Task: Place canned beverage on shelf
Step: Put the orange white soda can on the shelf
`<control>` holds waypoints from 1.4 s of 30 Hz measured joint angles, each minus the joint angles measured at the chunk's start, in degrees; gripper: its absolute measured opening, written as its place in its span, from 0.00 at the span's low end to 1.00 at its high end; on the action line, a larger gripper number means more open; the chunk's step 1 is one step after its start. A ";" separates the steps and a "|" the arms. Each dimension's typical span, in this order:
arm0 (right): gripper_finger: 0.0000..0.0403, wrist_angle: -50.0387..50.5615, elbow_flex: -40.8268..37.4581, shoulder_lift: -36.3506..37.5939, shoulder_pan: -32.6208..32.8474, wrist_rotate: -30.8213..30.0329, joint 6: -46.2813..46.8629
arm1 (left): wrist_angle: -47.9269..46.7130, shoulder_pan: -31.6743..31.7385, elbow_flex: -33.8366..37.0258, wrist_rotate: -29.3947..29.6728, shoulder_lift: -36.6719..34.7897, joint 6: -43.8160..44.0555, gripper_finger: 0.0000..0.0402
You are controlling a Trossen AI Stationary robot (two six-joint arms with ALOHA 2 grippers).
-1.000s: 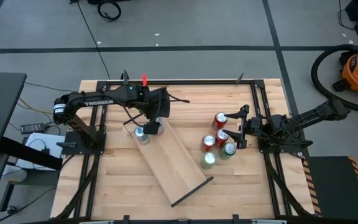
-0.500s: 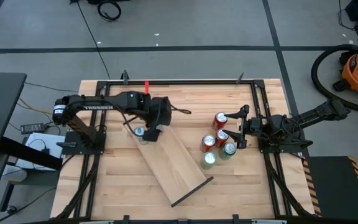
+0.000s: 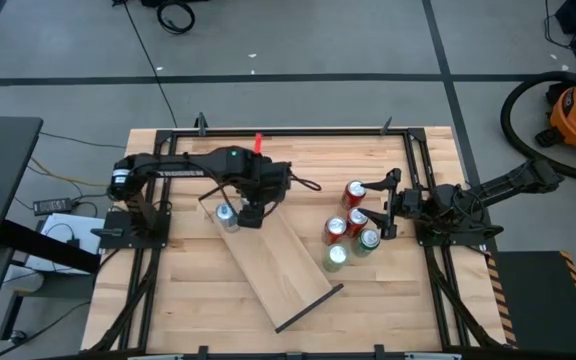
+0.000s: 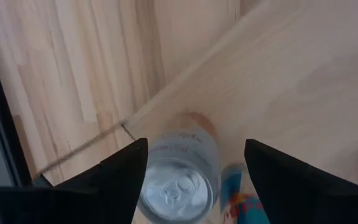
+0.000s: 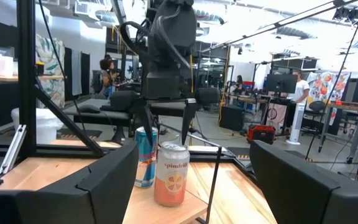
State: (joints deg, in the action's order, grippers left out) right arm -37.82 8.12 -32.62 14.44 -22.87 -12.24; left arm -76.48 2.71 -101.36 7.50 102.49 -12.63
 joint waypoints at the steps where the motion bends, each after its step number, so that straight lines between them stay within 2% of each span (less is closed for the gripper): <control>1: 0.79 0.23 0.00 0.00 0.00 0.00 0.00 | -0.27 0.06 -0.31 0.03 0.40 -0.37 0.69; 9: 0.79 1.11 0.00 0.00 0.00 0.00 0.03 | -1.13 0.14 -0.33 0.12 0.85 -4.91 0.69; 21: 0.79 1.09 0.00 0.00 0.00 0.05 0.04 | -3.50 1.34 -0.33 0.05 0.84 -4.76 0.69; 30: 0.79 1.09 0.00 0.00 0.00 0.06 0.06 | -1.60 2.30 4.28 0.41 0.99 -12.72 0.69; 42: 0.79 1.06 0.00 0.00 0.00 0.07 0.06 | -0.49 2.68 5.29 0.38 1.08 -11.99 0.69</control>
State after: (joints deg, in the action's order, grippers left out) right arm -36.76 8.12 -32.62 14.44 -22.81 -12.19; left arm -76.97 5.39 -96.07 7.88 103.57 -24.62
